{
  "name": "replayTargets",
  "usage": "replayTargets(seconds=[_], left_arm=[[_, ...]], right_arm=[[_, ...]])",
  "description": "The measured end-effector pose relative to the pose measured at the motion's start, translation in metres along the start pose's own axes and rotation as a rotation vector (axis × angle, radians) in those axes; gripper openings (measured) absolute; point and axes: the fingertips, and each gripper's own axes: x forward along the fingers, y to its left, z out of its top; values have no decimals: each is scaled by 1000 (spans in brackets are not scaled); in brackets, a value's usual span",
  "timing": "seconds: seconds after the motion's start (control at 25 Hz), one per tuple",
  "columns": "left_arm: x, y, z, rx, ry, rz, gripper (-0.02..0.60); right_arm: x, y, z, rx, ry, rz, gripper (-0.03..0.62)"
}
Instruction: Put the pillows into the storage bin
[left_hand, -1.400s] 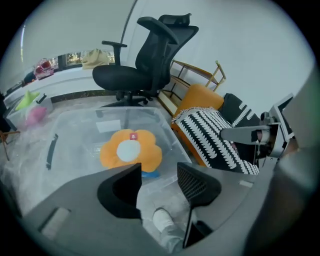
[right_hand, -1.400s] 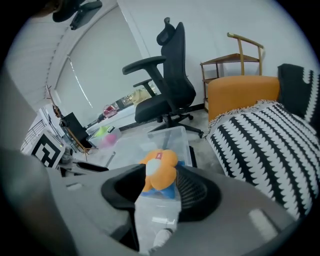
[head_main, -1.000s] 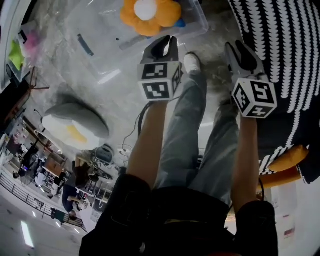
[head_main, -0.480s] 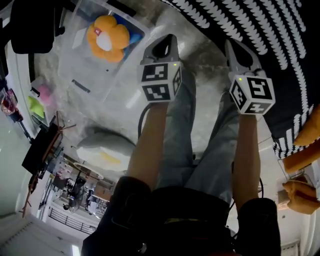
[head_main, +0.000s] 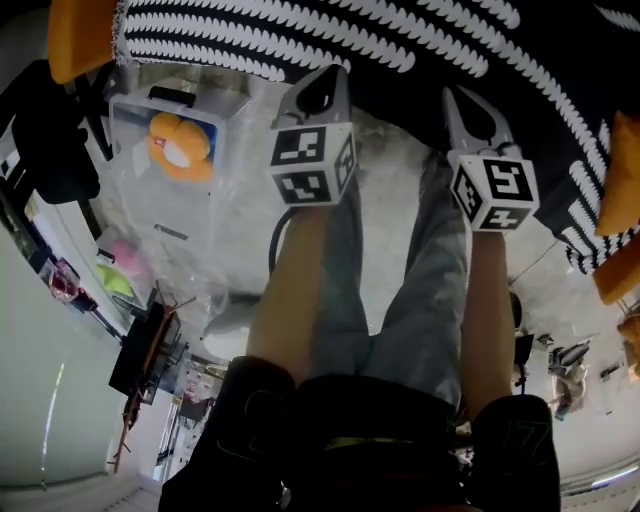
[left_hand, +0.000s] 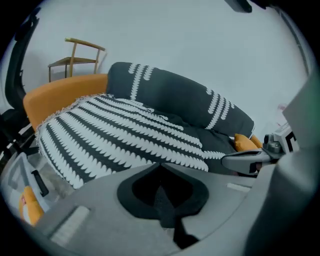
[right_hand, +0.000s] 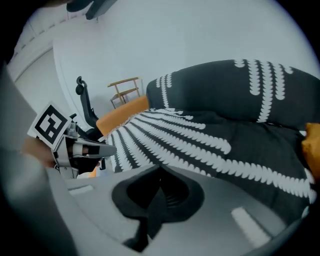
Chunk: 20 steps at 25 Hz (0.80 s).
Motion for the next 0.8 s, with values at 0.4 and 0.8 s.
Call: replayTargets(seconds=[0.4, 0.8], left_arm=[[82, -182, 13, 212, 101, -225, 11], [131, -388, 25, 428, 84, -463, 11]], right_arm=[[-91, -158, -43, 233, -58, -262, 3], [-218, -298, -98, 377, -105, -493, 14]])
